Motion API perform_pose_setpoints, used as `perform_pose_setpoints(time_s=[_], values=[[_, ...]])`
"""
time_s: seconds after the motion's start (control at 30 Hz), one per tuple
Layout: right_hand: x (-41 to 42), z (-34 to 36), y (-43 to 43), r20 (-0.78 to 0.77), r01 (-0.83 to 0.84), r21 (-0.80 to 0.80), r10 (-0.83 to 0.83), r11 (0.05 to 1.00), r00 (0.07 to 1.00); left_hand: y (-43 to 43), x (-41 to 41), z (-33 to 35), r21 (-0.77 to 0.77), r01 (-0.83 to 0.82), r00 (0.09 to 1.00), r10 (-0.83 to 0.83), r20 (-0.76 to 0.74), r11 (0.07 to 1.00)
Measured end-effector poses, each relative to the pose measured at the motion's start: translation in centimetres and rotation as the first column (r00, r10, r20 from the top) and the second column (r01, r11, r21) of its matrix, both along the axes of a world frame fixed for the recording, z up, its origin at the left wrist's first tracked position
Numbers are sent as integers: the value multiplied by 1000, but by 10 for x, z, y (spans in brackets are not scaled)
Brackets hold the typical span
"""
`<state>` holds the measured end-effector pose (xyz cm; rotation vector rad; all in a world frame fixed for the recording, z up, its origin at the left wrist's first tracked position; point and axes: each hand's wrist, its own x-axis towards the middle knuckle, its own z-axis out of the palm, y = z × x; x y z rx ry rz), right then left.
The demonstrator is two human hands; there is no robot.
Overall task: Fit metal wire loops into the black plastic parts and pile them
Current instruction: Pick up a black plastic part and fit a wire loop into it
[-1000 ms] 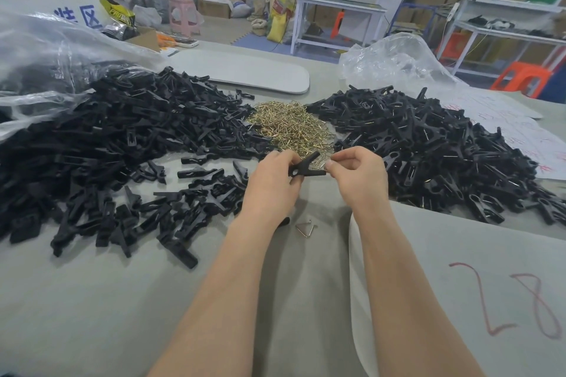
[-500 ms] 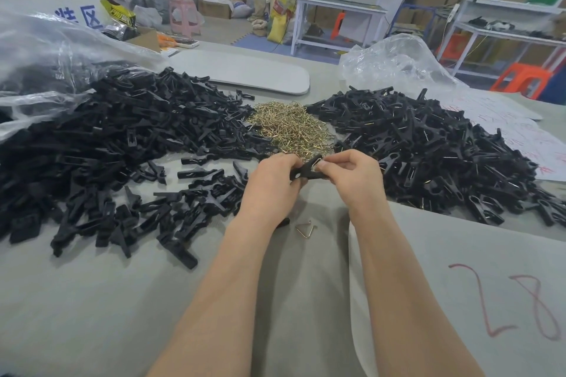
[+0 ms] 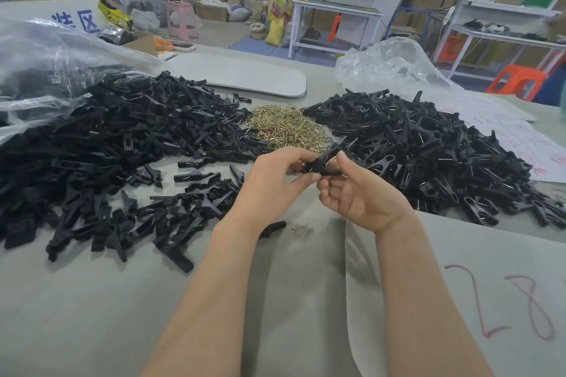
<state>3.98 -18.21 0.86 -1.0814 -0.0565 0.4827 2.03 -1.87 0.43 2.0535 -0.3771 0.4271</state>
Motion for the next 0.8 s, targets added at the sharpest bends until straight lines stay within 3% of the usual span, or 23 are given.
perform_pose_setpoints(time_s=[0.2, 0.67, 0.8], values=[[1, -4, 5, -28, -93, -30, 92, 995, 995, -1, -4, 4, 41, 11, 998, -13, 55, 999], [0, -5, 12, -73, -57, 7, 58, 998, 996, -3, -2, 4, 66, 23, 985, -34, 171, 998], [0, -2, 10, -46, -43, -109, 39, 993, 998, -2, 0, 1, 84, 6, 985, -21, 169, 996]])
